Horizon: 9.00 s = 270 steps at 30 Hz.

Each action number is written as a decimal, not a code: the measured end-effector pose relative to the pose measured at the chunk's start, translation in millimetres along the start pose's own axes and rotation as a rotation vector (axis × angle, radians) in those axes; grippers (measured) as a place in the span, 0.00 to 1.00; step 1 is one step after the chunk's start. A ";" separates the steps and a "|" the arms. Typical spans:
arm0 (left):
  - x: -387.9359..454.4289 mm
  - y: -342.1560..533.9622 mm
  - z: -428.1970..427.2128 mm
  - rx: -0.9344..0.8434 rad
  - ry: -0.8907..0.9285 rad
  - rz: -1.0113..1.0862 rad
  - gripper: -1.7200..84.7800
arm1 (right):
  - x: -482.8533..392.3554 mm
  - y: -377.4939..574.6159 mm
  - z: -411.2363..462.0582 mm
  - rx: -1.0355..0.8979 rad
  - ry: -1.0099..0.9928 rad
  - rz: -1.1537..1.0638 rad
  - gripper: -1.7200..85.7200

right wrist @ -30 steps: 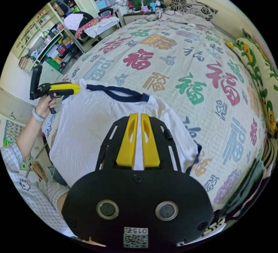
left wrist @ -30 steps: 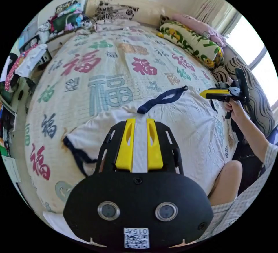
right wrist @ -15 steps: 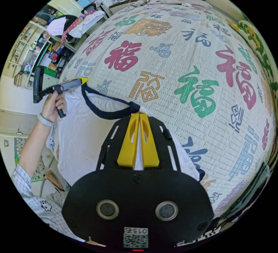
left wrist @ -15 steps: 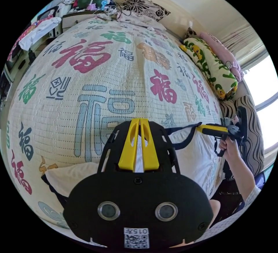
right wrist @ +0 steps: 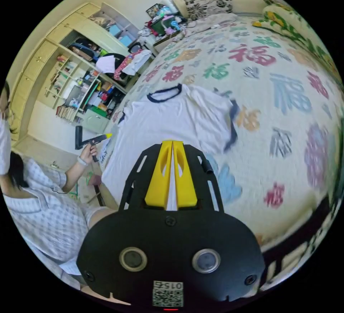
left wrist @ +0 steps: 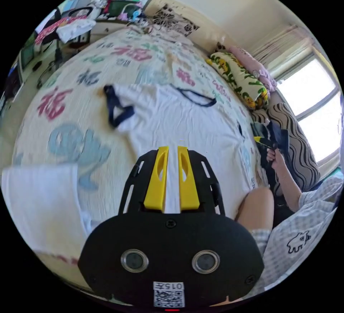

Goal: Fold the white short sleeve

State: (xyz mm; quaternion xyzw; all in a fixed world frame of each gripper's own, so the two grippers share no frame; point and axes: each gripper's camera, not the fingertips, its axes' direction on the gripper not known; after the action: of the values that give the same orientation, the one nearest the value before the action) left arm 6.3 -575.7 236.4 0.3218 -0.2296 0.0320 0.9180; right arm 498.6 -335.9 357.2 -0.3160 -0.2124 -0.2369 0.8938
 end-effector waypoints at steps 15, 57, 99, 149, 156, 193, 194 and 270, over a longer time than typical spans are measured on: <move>18.7 189.2 -71.2 -0.275 -0.028 -0.064 0.11 | -29.8 203.7 -80.0 -0.207 0.271 0.266 0.04; -6.2 246.0 -160.7 -0.435 0.180 -0.024 0.06 | -6.3 314.1 -119.1 -0.459 -0.079 0.397 0.08; -89.6 320.7 20.3 -0.466 0.244 -0.152 0.08 | 2.7 307.2 -137.0 -0.502 -0.119 0.386 0.06; 288.6 -143.8 788.8 -0.561 0.053 0.371 0.02 | 108.4 63.7 -135.3 0.166 -0.059 0.375 0.04; 290.6 -154.6 770.7 -0.468 0.103 0.543 0.01 | 69.9 64.0 -150.3 0.270 -0.015 0.273 0.03; 42.0 -20.6 648.8 -0.218 -0.032 0.446 0.02 | -72.9 22.3 137.3 -0.213 0.177 -0.141 0.01; 42.5 -20.8 644.3 -0.206 -0.029 0.451 0.02 | -71.9 22.8 139.2 -0.216 0.177 -0.141 0.01; -249.2 91.2 46.7 0.289 -0.112 -0.092 0.03 | -280.0 -110.4 541.1 -0.245 0.290 -0.343 0.03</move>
State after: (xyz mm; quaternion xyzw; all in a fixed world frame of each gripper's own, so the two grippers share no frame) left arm -253.7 -509.7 210.9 0.4622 -0.2585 0.0046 0.8483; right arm 89.2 29.3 644.4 -0.3441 -0.1020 -0.4521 0.8166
